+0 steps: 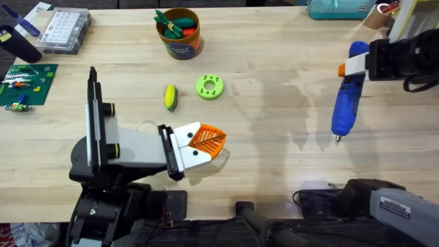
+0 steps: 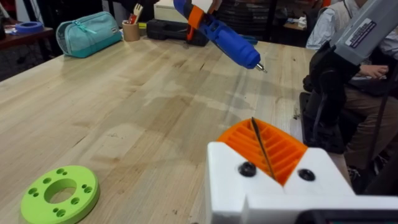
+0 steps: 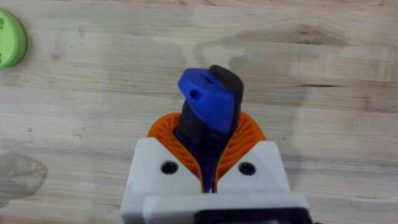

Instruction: Pick up the gripper from the table and insert it into the empty holder that is missing its gripper. Then pick up a screw, insert it into the mounting hole, and use the screwdriver to tighten it. Finally, clean up the table by picking up the vegetable and placing it into the bucket.

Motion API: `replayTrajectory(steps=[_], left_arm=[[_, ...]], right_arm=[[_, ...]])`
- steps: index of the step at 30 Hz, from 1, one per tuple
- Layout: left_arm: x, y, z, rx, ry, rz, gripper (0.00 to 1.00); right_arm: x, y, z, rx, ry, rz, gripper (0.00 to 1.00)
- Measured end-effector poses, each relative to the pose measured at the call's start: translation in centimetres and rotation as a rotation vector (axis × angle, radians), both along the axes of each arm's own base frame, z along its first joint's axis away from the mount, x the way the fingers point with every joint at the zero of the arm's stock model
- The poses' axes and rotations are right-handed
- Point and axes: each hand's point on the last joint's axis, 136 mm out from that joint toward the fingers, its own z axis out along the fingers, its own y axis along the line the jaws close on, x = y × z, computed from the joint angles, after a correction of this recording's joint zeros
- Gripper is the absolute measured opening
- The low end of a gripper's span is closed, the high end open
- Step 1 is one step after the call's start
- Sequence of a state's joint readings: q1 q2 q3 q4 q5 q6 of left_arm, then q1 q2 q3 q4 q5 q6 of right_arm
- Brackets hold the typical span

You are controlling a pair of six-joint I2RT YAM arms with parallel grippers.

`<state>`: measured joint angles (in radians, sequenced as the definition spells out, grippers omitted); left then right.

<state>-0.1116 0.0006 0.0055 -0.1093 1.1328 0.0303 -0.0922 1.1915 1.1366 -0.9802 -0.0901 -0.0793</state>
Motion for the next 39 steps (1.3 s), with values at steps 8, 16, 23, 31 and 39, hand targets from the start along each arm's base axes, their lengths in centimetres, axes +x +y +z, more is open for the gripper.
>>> replayTrajectory(steps=[8, 16, 23, 31, 39], left_arm=[[0.0, 0.0, 0.0, 0.000, 0.002, 0.000, 0.013], [0.0, 0.0, 0.0, 0.000, 0.002, 0.000, 0.013], [0.0, 0.0, 0.0, 0.000, 0.002, 0.000, 0.013], [0.0, 0.0, 0.0, 0.000, 0.002, 0.000, 0.013], [0.0, 0.0, 0.0, 0.000, 0.002, 0.000, 0.013]], right_arm=[[-0.5, 0.1, -0.4, 0.004, 0.028, 0.002, 0.056], [-0.6, 0.1, -0.4, 0.001, 0.030, 0.008, 0.056], [-0.2, 0.3, 1.3, -0.009, -0.062, 0.018, 0.056], [0.3, 2.7, 6.8, 0.032, -0.325, 0.117, 0.058], [-0.7, 5.4, 11.1, 0.137, -0.489, 0.220, 0.057]])
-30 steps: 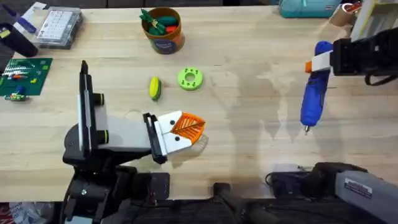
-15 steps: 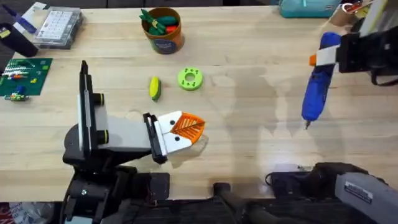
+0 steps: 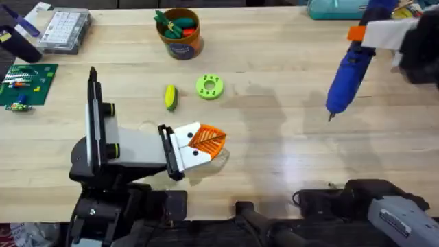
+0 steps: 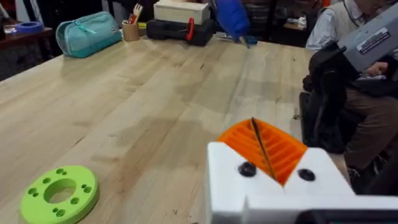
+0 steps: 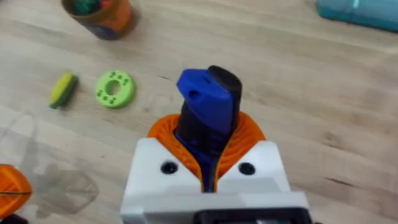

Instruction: Pick up the gripper from the table and insert it into the empty holder that is missing its gripper. Then pick up a screw, insert it into the mounting hole, and use the screwdriver to tighten it. Finally, clean up the table by picking up the vegetable and placing it into the bucket.

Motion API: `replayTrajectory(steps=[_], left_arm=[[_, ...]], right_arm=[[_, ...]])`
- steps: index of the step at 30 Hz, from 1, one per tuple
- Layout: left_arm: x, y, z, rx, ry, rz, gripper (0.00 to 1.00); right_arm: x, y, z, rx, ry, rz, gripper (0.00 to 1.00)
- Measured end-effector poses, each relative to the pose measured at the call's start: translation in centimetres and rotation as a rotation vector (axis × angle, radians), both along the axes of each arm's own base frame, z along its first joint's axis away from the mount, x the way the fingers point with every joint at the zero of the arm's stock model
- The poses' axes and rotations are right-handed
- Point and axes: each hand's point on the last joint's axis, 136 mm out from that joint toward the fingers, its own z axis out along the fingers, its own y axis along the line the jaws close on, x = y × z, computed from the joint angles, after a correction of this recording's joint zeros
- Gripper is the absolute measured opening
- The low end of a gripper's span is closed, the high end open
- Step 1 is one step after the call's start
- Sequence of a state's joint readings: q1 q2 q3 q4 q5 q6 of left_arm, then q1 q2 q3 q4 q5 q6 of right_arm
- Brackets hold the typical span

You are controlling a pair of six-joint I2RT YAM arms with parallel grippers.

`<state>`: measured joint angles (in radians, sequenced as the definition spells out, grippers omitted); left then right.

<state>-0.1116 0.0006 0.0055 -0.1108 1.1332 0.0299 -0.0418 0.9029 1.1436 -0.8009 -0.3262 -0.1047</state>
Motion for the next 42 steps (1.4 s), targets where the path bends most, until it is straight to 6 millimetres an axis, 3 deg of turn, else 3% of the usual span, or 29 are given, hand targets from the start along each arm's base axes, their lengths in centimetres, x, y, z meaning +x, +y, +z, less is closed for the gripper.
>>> replayTrajectory(steps=[9, 21, 37, 42], left_arm=[[0.0, 0.0, 0.0, 0.000, 0.000, 0.000, 0.013], [0.0, 0.0, 0.0, 0.000, 0.001, 0.000, 0.013], [0.0, 0.0, 0.0, 0.000, 0.000, 0.000, 0.013], [0.0, 0.0, 0.0, 0.000, 0.000, 0.000, 0.013]], right_arm=[[-0.3, 3.4, 5.7, 0.042, -0.161, 0.138, 0.057], [-1.5, 10.7, 10.8, 0.171, -0.335, 0.373, 0.057], [-5.1, 18.6, 15.3, 0.338, -0.460, 0.638, 0.057], [-5.7, 21.1, 15.5, 0.376, -0.456, 0.707, 0.057]])
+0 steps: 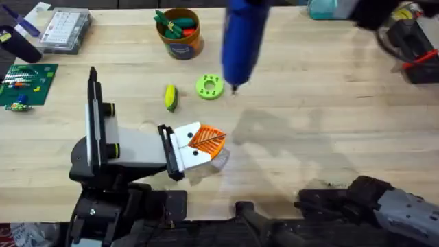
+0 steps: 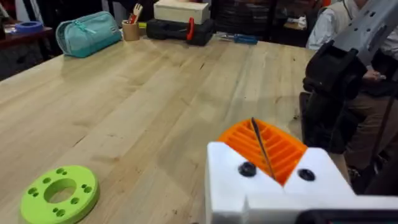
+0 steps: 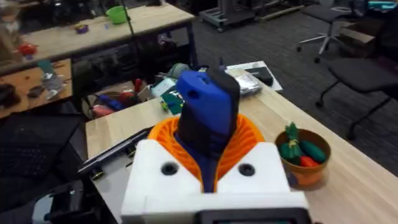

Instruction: Pick up the gripper from the table and insert it into the empty holder that is missing its gripper. Then pick up a screw, insert it into the mounting hole, and use the screwdriver to tighten it. Finally, clean up the table by picking up the vegetable and placing it into the bucket.

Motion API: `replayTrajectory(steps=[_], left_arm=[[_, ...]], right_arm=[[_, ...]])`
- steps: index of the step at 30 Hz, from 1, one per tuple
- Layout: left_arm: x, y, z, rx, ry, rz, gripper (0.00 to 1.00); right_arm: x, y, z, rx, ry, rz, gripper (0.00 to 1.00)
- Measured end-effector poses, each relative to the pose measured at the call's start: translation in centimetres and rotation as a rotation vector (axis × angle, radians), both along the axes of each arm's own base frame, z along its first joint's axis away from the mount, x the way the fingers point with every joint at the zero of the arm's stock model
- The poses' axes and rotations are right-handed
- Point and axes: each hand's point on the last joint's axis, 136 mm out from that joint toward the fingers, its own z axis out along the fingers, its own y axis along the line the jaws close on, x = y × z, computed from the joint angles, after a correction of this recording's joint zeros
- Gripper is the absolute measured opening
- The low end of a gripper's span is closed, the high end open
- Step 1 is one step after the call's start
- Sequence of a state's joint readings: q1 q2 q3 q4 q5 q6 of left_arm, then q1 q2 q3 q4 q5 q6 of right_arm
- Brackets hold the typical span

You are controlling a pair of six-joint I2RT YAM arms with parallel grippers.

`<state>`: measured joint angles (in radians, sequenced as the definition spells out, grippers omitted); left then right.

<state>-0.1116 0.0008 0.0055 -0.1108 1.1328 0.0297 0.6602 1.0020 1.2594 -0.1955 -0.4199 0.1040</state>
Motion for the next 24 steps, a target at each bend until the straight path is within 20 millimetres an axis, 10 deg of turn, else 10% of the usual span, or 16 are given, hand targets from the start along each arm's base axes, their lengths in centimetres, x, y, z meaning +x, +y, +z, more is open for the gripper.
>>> replayTrajectory(steps=[24], left_arm=[[0.0, 0.0, 0.0, 0.000, 0.000, 0.000, 0.013]], right_arm=[[-6.2, 7.3, 0.8, 0.023, -0.156, 0.319, 0.057]])
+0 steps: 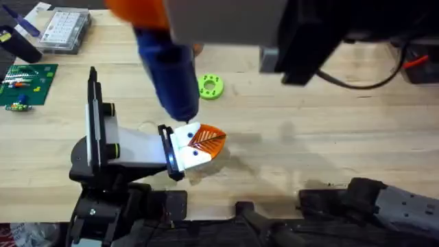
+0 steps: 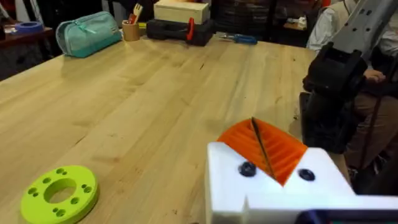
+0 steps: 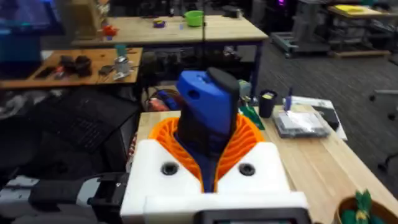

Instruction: Pick up the gripper from the table and insert it into the empty holder that is missing its gripper. Then pick up a screw, insert it into the mounting hole, and use the screwdriver to tighten it. Finally, clean up the table by picking up the vegetable and placing it into the bucket.

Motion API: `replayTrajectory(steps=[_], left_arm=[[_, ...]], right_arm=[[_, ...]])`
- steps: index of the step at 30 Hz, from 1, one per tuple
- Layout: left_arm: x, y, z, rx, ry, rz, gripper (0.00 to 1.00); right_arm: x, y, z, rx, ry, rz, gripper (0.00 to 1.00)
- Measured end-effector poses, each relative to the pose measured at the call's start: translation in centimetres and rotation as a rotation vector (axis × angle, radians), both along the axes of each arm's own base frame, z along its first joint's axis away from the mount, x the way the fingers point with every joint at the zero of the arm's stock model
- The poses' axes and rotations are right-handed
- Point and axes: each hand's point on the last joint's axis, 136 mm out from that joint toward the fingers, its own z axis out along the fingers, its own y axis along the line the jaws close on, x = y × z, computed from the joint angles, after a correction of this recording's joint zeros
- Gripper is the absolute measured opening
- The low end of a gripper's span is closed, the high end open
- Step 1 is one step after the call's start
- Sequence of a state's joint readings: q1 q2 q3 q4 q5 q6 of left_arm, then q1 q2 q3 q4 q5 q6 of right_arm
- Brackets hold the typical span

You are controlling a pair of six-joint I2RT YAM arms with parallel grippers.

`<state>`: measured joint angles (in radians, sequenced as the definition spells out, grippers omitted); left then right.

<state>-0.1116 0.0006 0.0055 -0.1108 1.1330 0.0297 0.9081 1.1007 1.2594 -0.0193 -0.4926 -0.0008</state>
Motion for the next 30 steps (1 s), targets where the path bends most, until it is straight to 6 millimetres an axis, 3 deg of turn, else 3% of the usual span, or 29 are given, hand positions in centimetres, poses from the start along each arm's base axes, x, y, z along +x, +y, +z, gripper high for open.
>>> replayTrajectory(steps=[11, 24, 30], left_arm=[[0.0, 0.0, 0.0, 0.000, 0.000, 0.000, 0.013], [0.0, 0.0, 0.0, 0.000, 0.000, 0.000, 0.013], [0.0, 0.0, 0.0, 0.000, 0.000, 0.000, 0.013]], right_arm=[[-3.1, 1.0, 1.5, 0.047, -0.164, 0.097, 0.057], [-2.5, 1.9, 1.4, 0.079, -0.162, 0.099, 0.057], [-1.4, 2.0, -0.6, 0.052, -0.146, 0.081, 0.057]])
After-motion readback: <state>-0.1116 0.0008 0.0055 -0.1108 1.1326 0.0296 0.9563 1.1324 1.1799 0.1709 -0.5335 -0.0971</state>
